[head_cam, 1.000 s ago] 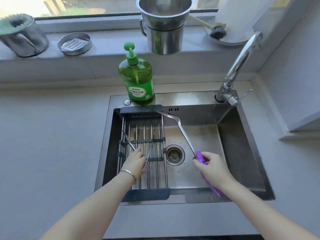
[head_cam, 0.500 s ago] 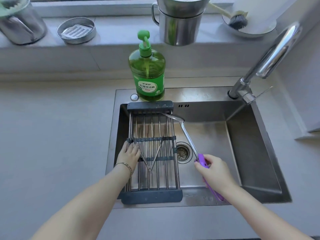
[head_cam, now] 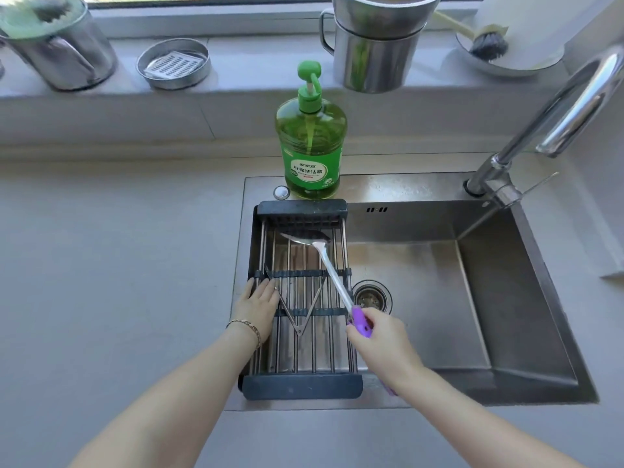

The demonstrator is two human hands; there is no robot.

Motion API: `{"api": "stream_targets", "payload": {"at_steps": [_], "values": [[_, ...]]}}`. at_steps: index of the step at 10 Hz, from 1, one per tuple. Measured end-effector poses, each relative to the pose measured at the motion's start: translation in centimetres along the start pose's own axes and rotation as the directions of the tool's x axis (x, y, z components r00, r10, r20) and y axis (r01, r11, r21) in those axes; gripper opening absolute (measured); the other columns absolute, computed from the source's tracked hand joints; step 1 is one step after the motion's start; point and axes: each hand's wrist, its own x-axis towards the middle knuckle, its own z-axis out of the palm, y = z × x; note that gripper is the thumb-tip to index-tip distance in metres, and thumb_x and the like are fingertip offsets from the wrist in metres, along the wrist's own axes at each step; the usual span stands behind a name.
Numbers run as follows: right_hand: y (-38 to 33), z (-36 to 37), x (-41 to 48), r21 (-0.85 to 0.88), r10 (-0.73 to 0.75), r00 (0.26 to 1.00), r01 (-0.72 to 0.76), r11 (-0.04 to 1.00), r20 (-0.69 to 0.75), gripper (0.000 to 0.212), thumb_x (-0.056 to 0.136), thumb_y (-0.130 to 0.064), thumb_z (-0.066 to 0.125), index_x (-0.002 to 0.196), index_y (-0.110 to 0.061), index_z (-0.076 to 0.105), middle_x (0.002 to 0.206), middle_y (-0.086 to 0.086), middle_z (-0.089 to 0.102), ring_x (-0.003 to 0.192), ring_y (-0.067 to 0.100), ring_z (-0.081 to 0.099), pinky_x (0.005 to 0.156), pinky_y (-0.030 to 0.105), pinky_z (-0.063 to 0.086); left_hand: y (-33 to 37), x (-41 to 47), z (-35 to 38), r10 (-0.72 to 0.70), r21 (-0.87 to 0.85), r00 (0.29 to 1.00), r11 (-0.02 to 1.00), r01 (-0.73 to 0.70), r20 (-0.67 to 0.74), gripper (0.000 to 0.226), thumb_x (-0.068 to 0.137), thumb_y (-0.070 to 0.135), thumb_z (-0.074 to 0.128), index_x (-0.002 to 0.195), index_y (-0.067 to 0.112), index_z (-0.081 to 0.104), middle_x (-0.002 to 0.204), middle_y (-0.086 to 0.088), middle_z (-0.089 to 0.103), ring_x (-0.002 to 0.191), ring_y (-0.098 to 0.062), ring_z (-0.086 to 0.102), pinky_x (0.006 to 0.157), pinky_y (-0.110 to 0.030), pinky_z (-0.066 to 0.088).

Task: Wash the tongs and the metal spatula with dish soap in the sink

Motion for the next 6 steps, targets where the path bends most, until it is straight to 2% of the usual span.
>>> {"api": "stream_targets", "payload": {"at_steps": [1,2,3,4,5,6], "values": [[-0.9,3.5,1.5,-0.084,0.017,0.999,-0.02,0.996,-0.046,0.028,0.088,-0.02,0.047,0.063,-0.019,0.035,0.068,-0.001,0.044,0.06,0.017,0.038,0.056,0.029,0.031,-0.2,0.1,-0.3,0.017,0.008,1.0,1.0,-0.017,0.003,0.066,0.092,0.018,0.044,0.147,0.005,0.011,0.158,-0.012,0.0,0.146,-0.024,0.001,0.118,-0.041,-0.003],[-1.3,6.6,2.3,-0.194,0.097,0.991,-0.114,0.974,-0.095,0.016,0.095,-0.028,0.04,0.099,-0.018,0.051,0.102,0.006,0.053,0.09,0.025,0.054,0.071,0.029,0.039,-0.1,0.3,-0.4,0.027,-0.002,1.0,1.0,-0.027,0.012,0.065,0.09,0.017,0.046,0.146,0.004,0.015,0.157,-0.014,0.004,0.146,-0.025,0.004,0.119,-0.039,-0.002],[-0.8,8.9,2.3,-0.325,0.138,0.986,-0.162,0.932,-0.096,0.034,0.096,-0.034,0.039,0.122,-0.012,0.046,0.123,0.006,0.051,0.115,0.025,0.051,0.088,0.031,0.043,-0.2,0.4,-0.6,0.03,-0.062,0.999,0.998,-0.029,0.019,0.063,0.09,0.016,0.046,0.145,0.004,0.019,0.157,-0.013,0.005,0.146,-0.024,0.005,0.119,-0.037,-0.002],[-0.2,9.1,2.6,-0.379,0.138,0.99,-0.141,0.915,-0.035,0.037,0.094,-0.035,0.044,0.123,-0.011,0.046,0.126,0.006,0.054,0.12,0.024,0.046,0.095,0.032,0.04,-0.6,0.5,-0.7,0.032,-0.155,0.999,0.987,-0.031,0.005,0.059,0.09,0.015,0.046,0.144,0.005,0.023,0.158,-0.012,0.005,0.146,-0.023,0.005,0.119,-0.035,-0.001],[0.0,7.9,2.3,-0.341,0.097,0.995,-0.081,0.937,0.031,0.043,0.093,-0.036,0.048,0.128,-0.012,0.042,0.126,0.006,0.052,0.118,0.023,0.047,0.097,0.033,0.039,-0.3,0.2,-1.3,0.006,-0.269,1.0,0.963,-0.003,0.012,0.054,0.092,0.018,0.044,0.142,0.006,0.028,0.158,-0.011,0.008,0.146,-0.022,0.008,0.12,-0.032,0.002],[0.1,5.3,2.6,-0.207,0.069,0.997,-0.059,0.977,0.04,0.048,0.093,-0.036,0.047,0.135,-0.013,0.04,0.13,0.006,0.049,0.121,0.022,0.046,0.1,0.032,0.037,0.0,0.3,-2.6,-0.064,-0.402,0.998,0.913,0.063,0.011,0.05,0.092,0.022,0.041,0.14,0.008,0.032,0.156,-0.009,0.017,0.144,-0.02,0.017,0.12,-0.032,0.006]]}}
